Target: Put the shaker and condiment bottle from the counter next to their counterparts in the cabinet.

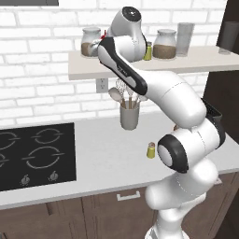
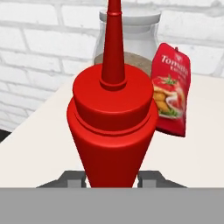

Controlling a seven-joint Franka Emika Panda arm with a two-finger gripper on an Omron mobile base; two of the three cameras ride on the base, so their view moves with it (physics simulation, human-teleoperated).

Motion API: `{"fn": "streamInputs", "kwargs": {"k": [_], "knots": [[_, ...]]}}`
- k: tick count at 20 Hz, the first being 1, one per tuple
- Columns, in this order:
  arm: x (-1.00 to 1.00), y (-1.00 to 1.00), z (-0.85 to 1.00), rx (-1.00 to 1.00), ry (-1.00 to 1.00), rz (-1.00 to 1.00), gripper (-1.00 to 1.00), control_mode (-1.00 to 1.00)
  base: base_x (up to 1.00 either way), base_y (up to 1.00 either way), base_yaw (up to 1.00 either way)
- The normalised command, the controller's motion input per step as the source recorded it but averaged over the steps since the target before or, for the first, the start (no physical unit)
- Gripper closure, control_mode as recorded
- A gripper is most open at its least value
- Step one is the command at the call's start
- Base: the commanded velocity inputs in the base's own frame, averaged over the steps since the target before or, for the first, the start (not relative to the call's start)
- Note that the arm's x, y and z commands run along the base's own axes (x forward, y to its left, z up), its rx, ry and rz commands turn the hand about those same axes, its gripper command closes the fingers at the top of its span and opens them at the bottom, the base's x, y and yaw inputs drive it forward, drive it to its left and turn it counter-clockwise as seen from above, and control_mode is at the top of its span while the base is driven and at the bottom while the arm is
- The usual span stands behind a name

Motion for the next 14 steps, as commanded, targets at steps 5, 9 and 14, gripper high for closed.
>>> {"fn": "streamInputs", "kwargs": {"k": [5, 9, 14], "knots": [[0.13, 0.10, -0.09, 0.00, 0.00, 0.00, 1.00, -1.00, 0.00, 0.00, 0.00], [0.17, 0.05, -0.06, 0.00, 0.00, 0.00, 1.00, -1.00, 0.00, 0.00, 0.00], [0.21, 0.06, -0.03, 0.00, 0.00, 0.00, 1.00, -1.00, 0.00, 0.00, 0.00]]}}
